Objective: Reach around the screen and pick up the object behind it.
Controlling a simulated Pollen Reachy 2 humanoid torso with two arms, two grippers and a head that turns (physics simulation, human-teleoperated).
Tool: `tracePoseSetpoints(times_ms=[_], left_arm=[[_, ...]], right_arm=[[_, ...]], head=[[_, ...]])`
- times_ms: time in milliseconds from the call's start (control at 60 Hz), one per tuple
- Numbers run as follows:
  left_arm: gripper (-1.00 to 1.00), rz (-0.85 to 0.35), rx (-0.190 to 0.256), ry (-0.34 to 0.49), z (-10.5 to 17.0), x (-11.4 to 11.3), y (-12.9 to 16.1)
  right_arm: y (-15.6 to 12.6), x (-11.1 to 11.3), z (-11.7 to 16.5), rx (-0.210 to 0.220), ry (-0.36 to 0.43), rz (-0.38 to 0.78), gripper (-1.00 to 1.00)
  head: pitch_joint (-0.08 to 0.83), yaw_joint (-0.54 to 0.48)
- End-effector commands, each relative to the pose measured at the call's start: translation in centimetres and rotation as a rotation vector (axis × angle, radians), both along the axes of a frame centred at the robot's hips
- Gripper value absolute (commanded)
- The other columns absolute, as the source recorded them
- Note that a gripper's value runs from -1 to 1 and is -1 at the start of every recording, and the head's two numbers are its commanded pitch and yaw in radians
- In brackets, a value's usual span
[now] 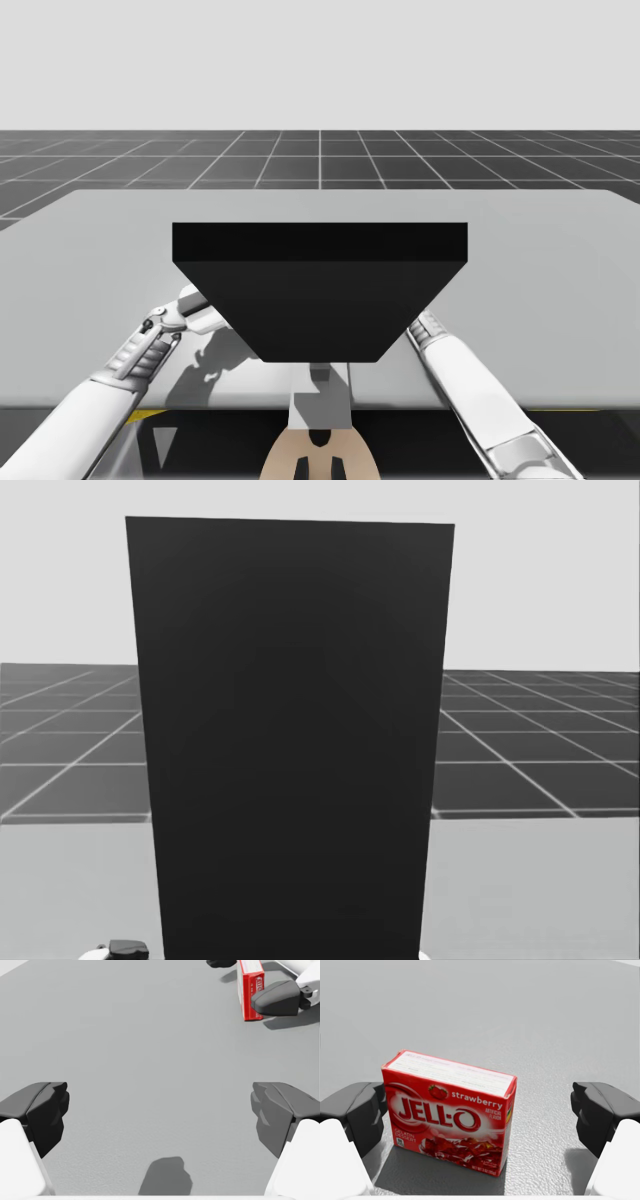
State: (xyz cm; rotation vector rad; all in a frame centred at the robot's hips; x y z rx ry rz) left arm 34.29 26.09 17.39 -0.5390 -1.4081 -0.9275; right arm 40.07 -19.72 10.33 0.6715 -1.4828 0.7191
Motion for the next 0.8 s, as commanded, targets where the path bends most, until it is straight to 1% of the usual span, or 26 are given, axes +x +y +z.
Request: tracePoseSetpoints(times_ms=[17,67,100,200,250,267,283,300,317,333,417,467,533,683,750,800], left_arm=[[-1.00,0.002,0.013,-0.006,-0.1,-0.1,-0.2],[-1.00,0.002,0.013,-0.007,-0.1,-0.1,-0.2],[-1.00,0.002,0.017,-0.009,-0.1,-0.1,-0.2],[-1.00,0.004,0.017,-0.013,-0.1,-0.1,-0.1],[-1.00,0.006,0.019,-0.014,-0.1,-0.1,-0.1],[-1.00,0.006,0.020,-0.014,-0.1,-0.1,-0.1],[-1.00,0.007,0.021,-0.014,-0.1,-0.1,0.0],[-1.00,0.009,0.025,-0.015,-0.1,0.0,-0.1],[-1.00,0.009,0.026,-0.015,-0.1,0.0,-0.1],[-1.00,0.009,0.026,-0.015,-0.1,0.0,-0.1],[-1.00,0.009,0.030,-0.015,-0.2,-0.1,-0.1],[-1.00,0.009,0.031,-0.015,-0.2,-0.1,-0.1],[-1.00,0.011,0.036,-0.016,-0.3,-0.1,-0.2],[-1.00,0.014,0.040,-0.017,-0.3,-0.1,-0.2],[-1.00,0.016,0.041,-0.018,-0.3,-0.1,-0.2],[-1.00,0.017,0.041,-0.017,-0.3,0.0,-0.2]], right_arm=[[1.2,1.2,-0.4,-0.008,0.001,0.002,-1.00],[1.7,1.5,-0.3,-0.014,0.000,0.012,-1.00],[2.3,1.7,-0.1,-0.025,-0.012,0.024,-1.00],[3.5,2.1,0.1,-0.019,-0.022,0.042,-1.00],[3.8,2.0,0.1,-0.008,-0.018,0.053,-1.00],[3.8,1.8,0.0,-0.013,-0.028,0.044,-0.72],[3.8,1.8,-0.1,-0.016,-0.034,0.039,-0.40],[3.8,1.5,-0.2,-0.018,-0.029,0.034,0.77],[3.7,1.5,-0.3,-0.022,-0.024,0.028,0.92],[3.7,1.4,-0.3,-0.020,-0.016,0.026,1.00],[3.2,0.9,-0.6,-0.039,-0.009,0.018,1.00],[3.0,0.9,-0.7,-0.036,0.002,0.020,1.00],[2.6,0.8,-0.8,-0.041,0.014,0.011,1.00],[2.1,0.5,-0.8,-0.053,0.011,0.015,1.00],[1.6,0.3,-0.4,-0.052,0.004,0.012,1.00],[1.1,0.2,0.1,-0.043,-0.002,0.005,1.00]], head=[[0.091,-0.06],[0.090,-0.06],[0.090,-0.06],[0.095,-0.06],[0.099,-0.06],[0.100,-0.06],[0.101,-0.06],[0.103,-0.06],[0.103,-0.06],[0.104,-0.06],[0.104,-0.06],[0.104,-0.06],[0.103,-0.06],[0.103,-0.07],[0.103,-0.06],[0.103,-0.06]])
